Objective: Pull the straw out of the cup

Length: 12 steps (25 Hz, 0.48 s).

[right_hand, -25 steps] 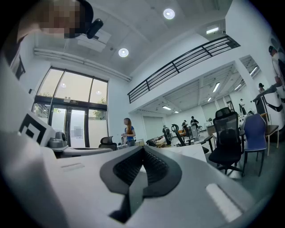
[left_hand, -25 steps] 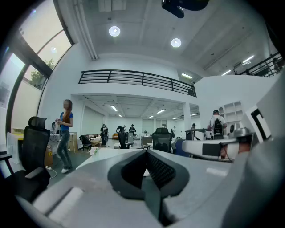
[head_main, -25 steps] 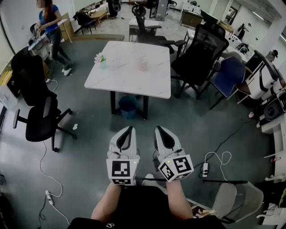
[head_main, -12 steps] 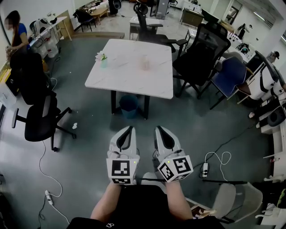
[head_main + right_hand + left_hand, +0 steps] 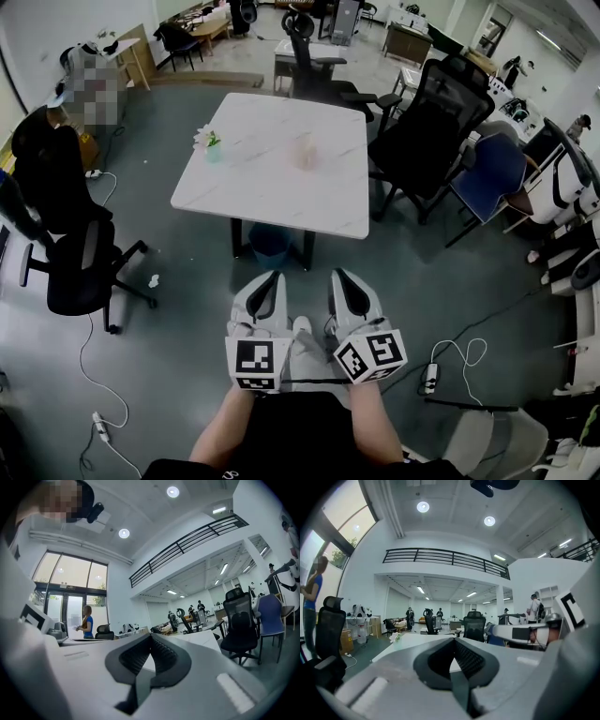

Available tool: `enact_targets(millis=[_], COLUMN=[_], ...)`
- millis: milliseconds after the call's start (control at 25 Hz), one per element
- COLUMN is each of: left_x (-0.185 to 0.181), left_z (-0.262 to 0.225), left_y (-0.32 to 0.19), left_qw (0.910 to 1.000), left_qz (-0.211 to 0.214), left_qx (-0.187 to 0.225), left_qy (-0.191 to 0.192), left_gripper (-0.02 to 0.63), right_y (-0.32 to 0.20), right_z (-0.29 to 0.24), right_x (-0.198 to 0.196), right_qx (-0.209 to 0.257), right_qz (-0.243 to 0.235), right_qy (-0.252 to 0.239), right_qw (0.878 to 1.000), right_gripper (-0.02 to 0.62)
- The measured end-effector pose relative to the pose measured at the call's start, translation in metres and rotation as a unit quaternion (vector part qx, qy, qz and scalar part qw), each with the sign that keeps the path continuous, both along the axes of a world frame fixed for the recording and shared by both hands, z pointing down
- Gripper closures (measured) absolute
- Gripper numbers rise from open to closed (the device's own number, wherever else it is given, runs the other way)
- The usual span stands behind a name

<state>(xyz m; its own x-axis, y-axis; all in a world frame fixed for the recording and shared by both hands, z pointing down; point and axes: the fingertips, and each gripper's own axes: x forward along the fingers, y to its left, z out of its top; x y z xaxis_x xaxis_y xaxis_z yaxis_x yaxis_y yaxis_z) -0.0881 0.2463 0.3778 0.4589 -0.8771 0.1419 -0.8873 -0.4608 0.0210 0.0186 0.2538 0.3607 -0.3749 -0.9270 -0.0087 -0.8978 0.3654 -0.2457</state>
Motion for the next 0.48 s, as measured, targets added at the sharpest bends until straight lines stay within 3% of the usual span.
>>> enact_targets(millis=[160,320,480], left_x=[0.019,0.037,0.059], left_z=[0.011,0.035,0.021], left_y=[-0.068,-0.154,-0.250], left_qw=[0.9999,0.9991,0.9987], left_qz=[-0.010,-0.024,-0.036], left_qx=[-0.003,-0.033,-0.035], left_qy=[-0.005,-0.003,-0.005], left_gripper=[0.606,0.606,0.605], right_y=[-0.072,-0.159,-0.258], right_z=[0.009,0.030,0.024], right_x=[0.018,0.032,0.061], right_qx=[-0.003,-0.026,-0.044], right_qz=[-0.011,-0.030,-0.035], right_qy=[-0.004,0.002,-0.005], right_qw=[1.000,0.999,0.998], right_gripper=[0.592,0.592,0.592])
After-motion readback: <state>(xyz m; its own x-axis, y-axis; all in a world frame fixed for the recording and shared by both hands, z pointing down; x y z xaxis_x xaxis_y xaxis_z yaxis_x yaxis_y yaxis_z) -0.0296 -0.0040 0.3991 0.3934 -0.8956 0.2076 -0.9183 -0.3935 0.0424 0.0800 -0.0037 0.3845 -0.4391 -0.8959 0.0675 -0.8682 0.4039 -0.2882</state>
